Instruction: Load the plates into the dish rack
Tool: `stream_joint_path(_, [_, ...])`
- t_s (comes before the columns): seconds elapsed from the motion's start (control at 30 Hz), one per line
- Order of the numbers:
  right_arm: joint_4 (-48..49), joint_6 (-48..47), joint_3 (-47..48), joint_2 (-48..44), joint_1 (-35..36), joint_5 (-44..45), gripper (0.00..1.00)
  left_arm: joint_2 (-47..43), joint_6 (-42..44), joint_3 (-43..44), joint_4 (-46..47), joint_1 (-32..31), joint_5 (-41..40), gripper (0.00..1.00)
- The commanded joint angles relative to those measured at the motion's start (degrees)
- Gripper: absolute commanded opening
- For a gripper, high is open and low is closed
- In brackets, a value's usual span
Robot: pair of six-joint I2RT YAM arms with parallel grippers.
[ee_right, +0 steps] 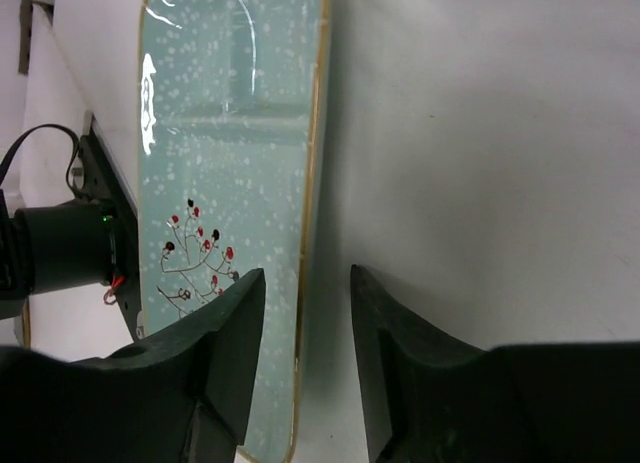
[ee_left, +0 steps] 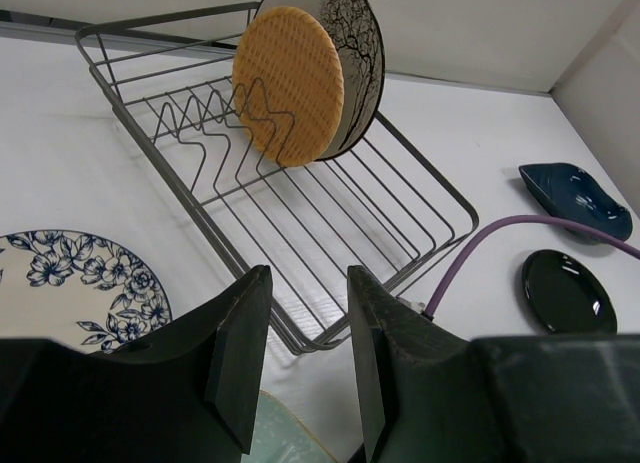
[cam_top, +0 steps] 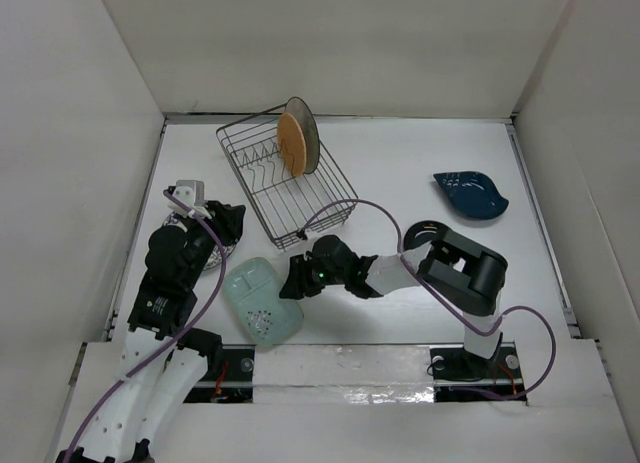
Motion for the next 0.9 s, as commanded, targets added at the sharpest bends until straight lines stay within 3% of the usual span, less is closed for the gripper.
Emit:
stream_joint_path(0.0, [2.0,0.1,2.2,2.2,0.3,-2.0,0.42,-0.9,0.2,0.1,2.3,-0.2,0.0,0.33])
stream_joint_path(0.07, [1.4,0.0,2.6,2.8,0.3,-2.7,0.4,-1.7,0.3,-0.1,2.2,-0.2,-0.7,0.33])
stream_joint_path(0.23, [-2.1,-0.7,2.7,2.9,1.0,-0.7,0.22,-2.6,0.3,-0.1,2.2,-0.2,-1.0,0.34])
stream_joint_path(0.33, [-3.2,-0.7,0.9,0.3,1.5,2.6,0.0,-2.4,0.3,-0.1,2.2,-0.2,-0.7,0.33])
stream_joint_path(0.53, [-7.8,-2.8,-4.8,-12.7,2.0,12.9,0.0,-2.5,0.2,0.0,2.3,-0.2,-0.1,0.34])
stream_joint_path(0.63, [-16.1,-8.2,-3.1,-22.7,2.0,19.0,0.0,-2.8,0.1,0.0,2.3,-0.2,0.0,0.34])
stream_joint_path(0.73, [-24.8,-15.1,4.3,-29.4,2.0,25.3,0.0,-3.3,0.1,0.0,2.4,-0.2,0.0,0.33])
stream_joint_path(0.87, [-31.7,-23.4,18.3,-28.6,-1.8,32.6,0.0,-4.0,0.2,0.1,2.5,-0.2,-0.4,0.33])
